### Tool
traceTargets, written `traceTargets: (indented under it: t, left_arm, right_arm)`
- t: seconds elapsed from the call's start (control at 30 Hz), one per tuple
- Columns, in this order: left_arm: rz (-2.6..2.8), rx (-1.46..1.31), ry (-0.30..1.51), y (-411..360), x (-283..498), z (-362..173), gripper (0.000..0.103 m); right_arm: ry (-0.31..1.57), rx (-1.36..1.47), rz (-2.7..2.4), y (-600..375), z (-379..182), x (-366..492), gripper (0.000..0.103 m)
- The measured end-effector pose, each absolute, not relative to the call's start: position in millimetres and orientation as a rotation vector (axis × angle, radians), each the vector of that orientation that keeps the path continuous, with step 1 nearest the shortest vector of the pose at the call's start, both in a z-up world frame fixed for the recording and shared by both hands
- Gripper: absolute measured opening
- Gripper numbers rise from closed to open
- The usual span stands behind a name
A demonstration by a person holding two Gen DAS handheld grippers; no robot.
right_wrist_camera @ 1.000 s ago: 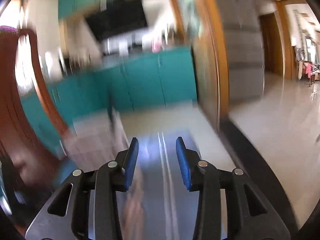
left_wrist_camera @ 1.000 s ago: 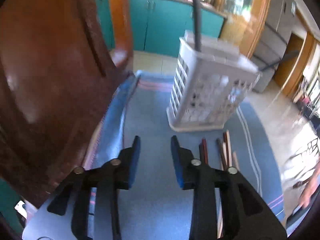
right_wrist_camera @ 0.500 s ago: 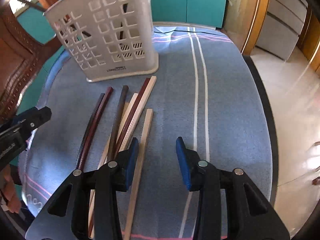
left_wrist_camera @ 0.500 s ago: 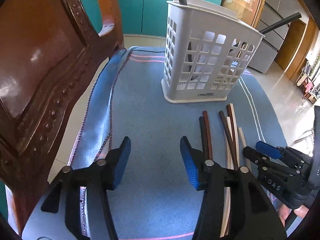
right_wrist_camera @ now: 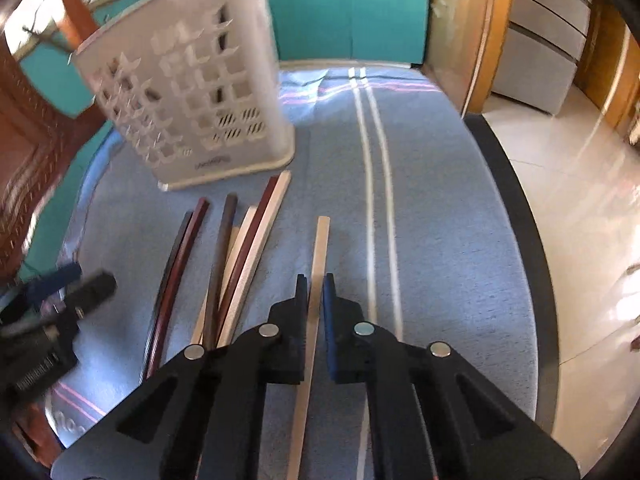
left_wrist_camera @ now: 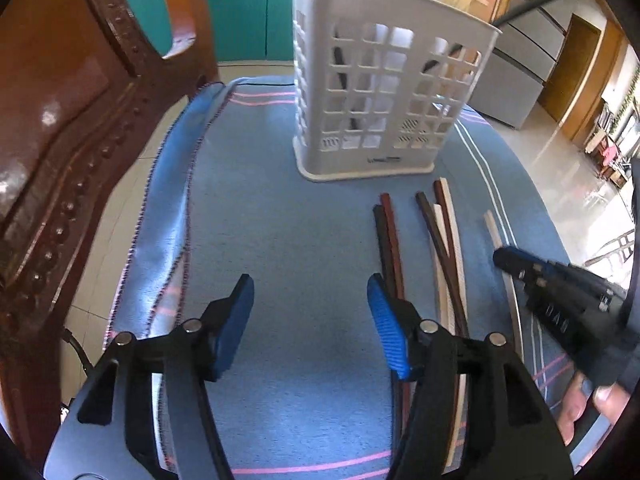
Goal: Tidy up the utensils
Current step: 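Grasp a light wooden chopstick with the right gripper while the left gripper grasps a black chopstick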
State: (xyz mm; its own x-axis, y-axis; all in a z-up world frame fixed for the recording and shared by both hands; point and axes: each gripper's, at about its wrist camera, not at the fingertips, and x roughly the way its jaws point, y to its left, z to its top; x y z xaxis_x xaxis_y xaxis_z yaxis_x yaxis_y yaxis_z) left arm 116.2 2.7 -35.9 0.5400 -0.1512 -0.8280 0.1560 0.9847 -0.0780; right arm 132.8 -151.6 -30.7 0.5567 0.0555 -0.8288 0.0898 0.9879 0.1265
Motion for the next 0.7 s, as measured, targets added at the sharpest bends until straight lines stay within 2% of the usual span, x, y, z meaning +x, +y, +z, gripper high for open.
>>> traceTargets:
  t: [0.37, 0.5, 0.57, 0.6, 0.7]
  left_arm:
    - [-0.247, 0.066, 1.032, -28.9, 112.7, -56.8, 0.063]
    - [-0.259, 0.095, 1.034, -38.9, 112.8, -63.0, 0.056]
    - [-0.256, 0.110, 1.024, -41.7, 113.3, -63.1, 0.049]
    - [-0.261, 0.109, 1.020, -41.9, 113.6, -62.0, 0.037]
    - [-0.267, 0.110, 1.014, -40.6, 113.8, -60.2, 0.019]
  right_arm:
    - [0.994, 0.234, -0.032, -163.8, -30.9, 133.5, 0.011]
    - [1.000, 0.235, -0.043, -166.7, -31.1, 133.5, 0.017]
    - [1.004, 0.236, -0.047, -168.2, -31.6, 132.5, 0.020]
    - [1.006, 0.236, -0.048, -169.0, -31.7, 131.7, 0.021]
    - [1.008, 0.235, -0.048, -170.1, -31.3, 130.0, 0.022]
